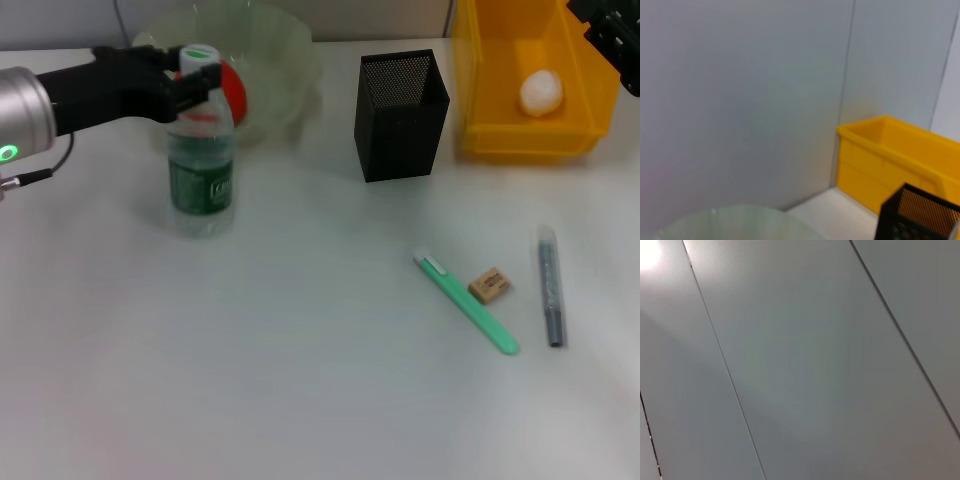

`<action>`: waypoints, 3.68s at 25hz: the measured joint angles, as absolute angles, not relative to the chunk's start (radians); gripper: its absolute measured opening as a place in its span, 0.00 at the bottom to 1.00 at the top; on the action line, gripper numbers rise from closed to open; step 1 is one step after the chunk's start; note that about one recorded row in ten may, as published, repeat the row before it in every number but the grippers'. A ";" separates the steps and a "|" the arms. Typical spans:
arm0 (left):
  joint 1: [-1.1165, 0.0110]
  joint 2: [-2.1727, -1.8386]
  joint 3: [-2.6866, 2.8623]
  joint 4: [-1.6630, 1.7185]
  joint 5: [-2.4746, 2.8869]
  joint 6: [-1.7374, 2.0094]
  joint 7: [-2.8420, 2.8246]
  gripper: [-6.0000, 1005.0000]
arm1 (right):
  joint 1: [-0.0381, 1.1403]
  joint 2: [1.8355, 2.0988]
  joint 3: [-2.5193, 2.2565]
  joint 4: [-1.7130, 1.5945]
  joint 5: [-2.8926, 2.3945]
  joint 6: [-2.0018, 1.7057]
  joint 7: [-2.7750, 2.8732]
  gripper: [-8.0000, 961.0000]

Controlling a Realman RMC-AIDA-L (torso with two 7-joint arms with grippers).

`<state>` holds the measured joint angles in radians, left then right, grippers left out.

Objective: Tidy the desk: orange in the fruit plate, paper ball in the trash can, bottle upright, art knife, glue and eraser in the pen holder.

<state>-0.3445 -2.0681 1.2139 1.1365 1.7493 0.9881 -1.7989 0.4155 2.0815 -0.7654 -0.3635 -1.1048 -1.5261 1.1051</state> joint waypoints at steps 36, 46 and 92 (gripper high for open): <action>-0.283 -2.066 1.182 1.092 1.613 1.099 -1.685 0.51 | 0.414 2.080 -0.782 -0.386 -1.129 -1.543 1.172 0.73; -0.294 -2.067 1.089 1.095 1.595 1.241 -1.686 0.65 | 0.400 2.076 -0.782 -0.698 -1.420 -1.542 1.513 0.73; -0.291 -2.066 0.911 1.036 1.526 1.337 -1.632 0.70 | 0.829 2.088 -1.513 -0.990 -2.566 -1.399 2.861 0.67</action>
<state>-0.2910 -2.0663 0.9114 1.0357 1.5260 1.3374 -1.6321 0.8292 2.0878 -1.5132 -0.9898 -2.5661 -1.3990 2.8614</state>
